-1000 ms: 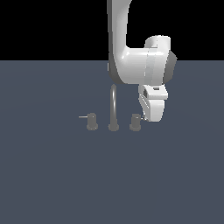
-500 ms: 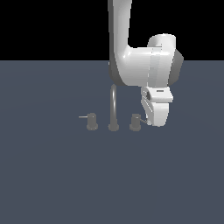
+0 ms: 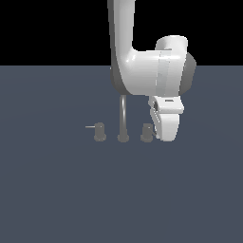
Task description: Turn on the faucet by rotating a designated handle.
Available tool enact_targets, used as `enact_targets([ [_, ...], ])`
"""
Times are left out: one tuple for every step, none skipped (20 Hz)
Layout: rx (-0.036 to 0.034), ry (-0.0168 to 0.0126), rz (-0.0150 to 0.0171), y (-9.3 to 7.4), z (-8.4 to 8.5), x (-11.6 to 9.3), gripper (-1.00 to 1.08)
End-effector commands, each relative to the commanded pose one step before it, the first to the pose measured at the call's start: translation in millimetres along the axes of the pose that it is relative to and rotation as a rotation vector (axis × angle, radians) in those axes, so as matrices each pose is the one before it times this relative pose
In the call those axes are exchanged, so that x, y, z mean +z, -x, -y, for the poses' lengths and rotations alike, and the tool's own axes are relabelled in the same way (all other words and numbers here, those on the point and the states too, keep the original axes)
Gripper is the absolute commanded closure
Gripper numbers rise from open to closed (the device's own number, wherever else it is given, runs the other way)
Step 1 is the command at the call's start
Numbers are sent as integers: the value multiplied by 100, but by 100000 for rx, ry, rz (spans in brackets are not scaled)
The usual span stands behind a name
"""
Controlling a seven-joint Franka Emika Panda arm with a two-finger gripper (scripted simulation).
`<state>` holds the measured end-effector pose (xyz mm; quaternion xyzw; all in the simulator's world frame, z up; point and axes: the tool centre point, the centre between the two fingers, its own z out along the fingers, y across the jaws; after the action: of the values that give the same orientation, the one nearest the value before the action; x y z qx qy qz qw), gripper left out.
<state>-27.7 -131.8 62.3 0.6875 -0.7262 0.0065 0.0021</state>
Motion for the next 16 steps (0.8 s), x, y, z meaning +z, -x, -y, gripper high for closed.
enact_targets([
  [36, 278, 154, 556, -25, -25, 108],
  [-427, 51, 143, 769, 102, -8, 108],
  [-416, 50, 140, 765, 102, -10, 108],
  [-426, 51, 144, 772, 104, -9, 108],
  [-421, 50, 142, 770, 105, -10, 108],
  [-426, 50, 144, 774, 106, -9, 108],
  [-426, 49, 144, 775, 108, -10, 108],
  [-421, 48, 143, 773, 111, -10, 108],
  [0, 0, 0, 0, 0, 0, 108],
  [7388, 32, -1994, -5036, -782, -90, 108],
  [-635, 0, 174, 604, 337, 1, 108],
  [-628, 0, 172, 599, 335, 1, 108],
  [-628, -1, 172, 597, 333, 1, 108],
  [-621, -1, 170, 591, 331, 1, 108],
  [-621, -1, 170, 589, 329, 1, 108],
  [-614, -1, 167, 584, 327, 1, 108],
])
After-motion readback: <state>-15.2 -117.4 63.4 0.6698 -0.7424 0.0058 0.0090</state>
